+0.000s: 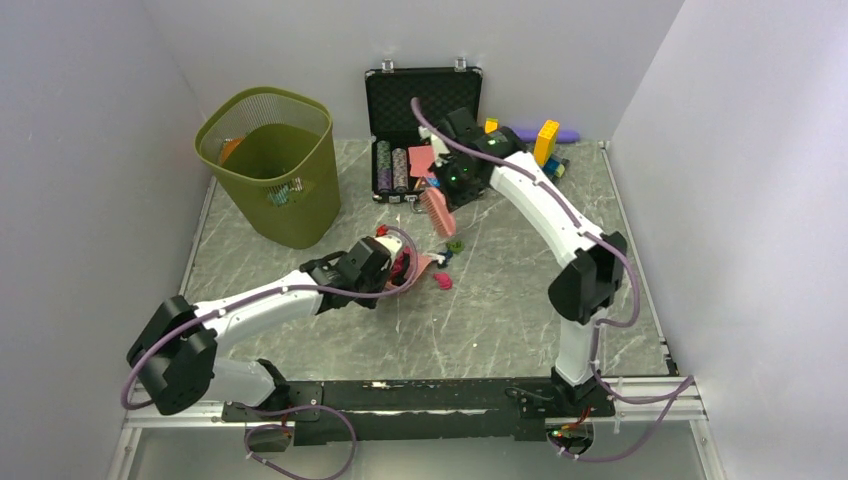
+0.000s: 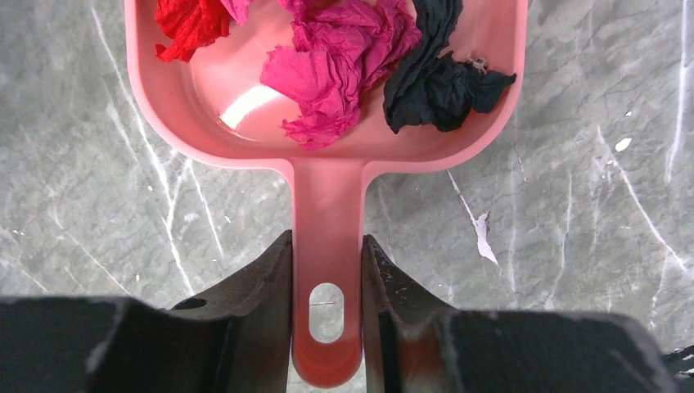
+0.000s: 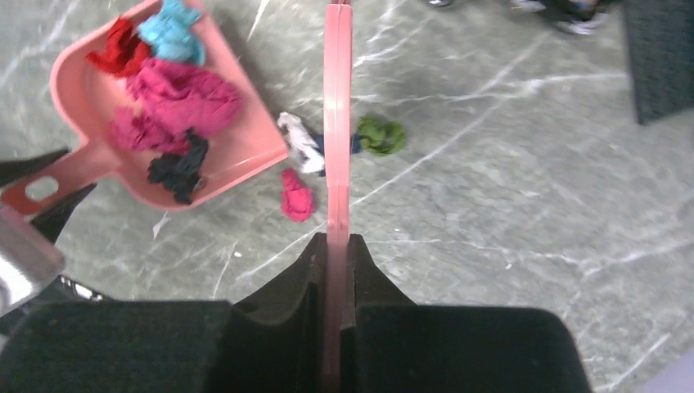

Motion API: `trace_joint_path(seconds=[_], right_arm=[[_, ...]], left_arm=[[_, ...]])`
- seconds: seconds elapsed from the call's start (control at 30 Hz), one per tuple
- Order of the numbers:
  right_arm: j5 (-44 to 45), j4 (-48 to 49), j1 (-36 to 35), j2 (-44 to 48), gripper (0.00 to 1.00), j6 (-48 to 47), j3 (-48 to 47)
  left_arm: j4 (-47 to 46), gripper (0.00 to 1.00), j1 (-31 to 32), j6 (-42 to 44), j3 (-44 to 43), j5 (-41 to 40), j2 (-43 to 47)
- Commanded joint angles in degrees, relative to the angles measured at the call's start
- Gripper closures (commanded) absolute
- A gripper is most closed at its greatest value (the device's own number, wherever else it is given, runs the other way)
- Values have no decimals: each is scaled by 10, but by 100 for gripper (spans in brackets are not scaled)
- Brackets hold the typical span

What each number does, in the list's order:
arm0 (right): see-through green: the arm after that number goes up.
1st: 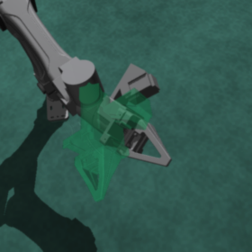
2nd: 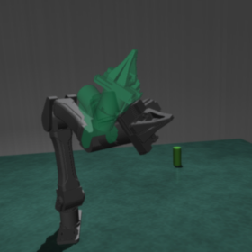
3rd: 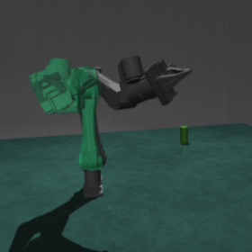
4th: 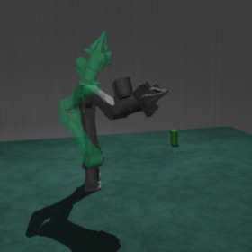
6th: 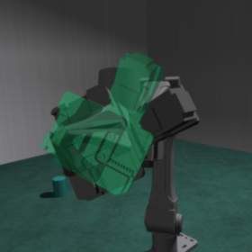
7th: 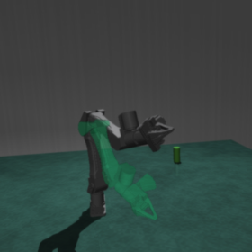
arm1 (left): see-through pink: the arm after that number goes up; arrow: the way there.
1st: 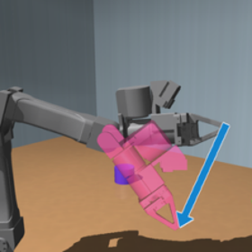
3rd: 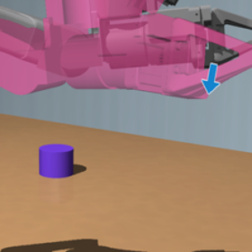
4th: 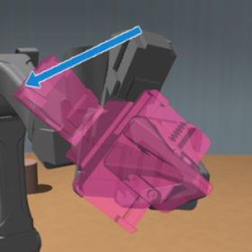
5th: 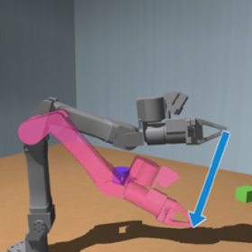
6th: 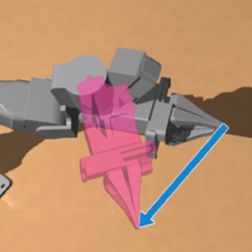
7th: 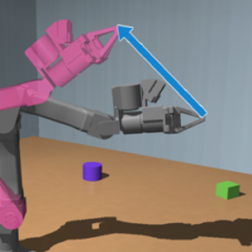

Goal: Sweep away the paper scraps from the table

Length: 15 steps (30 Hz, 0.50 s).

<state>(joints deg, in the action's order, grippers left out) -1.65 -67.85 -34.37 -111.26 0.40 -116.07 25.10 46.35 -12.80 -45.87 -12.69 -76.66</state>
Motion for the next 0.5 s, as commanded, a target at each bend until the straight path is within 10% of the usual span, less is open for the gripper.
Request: trace_joint_path(seconds=[0.0,0.47], right_arm=[[69,61,18,95,100,67,25],[124,176,76,273,100,149,219]], left_arm=[[-24,100,6,-18,1,-28,45],[190,100,-5,-5,-227,-101,83]])
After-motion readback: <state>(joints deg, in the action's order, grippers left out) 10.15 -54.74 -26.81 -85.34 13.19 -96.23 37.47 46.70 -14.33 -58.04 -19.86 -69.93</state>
